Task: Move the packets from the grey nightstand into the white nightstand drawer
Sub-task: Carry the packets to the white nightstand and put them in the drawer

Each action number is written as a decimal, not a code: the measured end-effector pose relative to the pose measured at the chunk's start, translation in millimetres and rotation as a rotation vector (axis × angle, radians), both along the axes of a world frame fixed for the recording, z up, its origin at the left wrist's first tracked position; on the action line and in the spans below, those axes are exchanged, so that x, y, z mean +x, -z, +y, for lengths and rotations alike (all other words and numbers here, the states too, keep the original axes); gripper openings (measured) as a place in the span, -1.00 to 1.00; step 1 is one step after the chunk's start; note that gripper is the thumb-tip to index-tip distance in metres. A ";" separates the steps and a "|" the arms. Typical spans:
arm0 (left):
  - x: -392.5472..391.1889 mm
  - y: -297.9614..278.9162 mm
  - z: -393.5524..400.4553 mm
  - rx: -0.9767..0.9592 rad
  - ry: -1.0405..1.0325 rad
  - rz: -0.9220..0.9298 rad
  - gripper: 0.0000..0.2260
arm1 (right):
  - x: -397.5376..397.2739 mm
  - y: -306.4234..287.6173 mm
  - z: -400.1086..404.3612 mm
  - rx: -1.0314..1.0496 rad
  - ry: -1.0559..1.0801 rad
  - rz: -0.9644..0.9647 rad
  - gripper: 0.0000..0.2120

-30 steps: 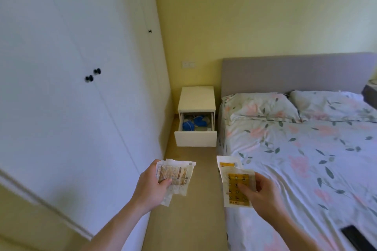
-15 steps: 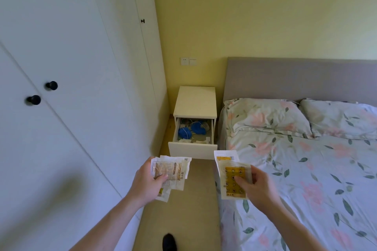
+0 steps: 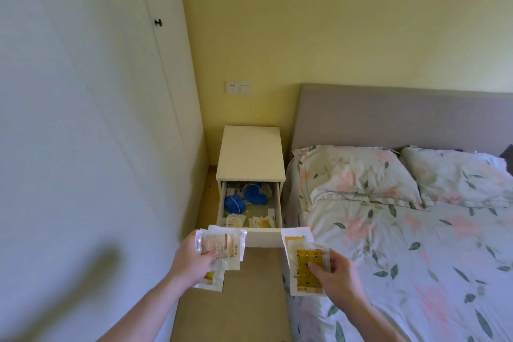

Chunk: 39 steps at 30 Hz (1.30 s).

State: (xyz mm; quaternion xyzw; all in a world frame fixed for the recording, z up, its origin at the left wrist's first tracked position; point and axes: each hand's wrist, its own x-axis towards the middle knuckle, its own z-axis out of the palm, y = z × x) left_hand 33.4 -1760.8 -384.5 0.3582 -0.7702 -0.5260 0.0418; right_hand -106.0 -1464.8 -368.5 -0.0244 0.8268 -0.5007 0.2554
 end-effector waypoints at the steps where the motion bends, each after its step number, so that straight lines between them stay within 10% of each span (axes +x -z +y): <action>1: -14.7 2.1 -7.4 -0.001 0.013 -0.011 -0.70 | -10.6 2.5 -6.5 0.009 0.007 -0.012 -0.89; 20: -290.5 111.6 -172.4 -0.001 0.008 -0.377 -0.73 | -312.1 173.1 -178.9 0.249 0.011 -0.326 -0.85; 39: -417.7 408.8 -244.3 -0.054 0.401 -0.628 -0.68 | -396.3 418.1 -308.0 0.354 -0.074 -0.481 -0.80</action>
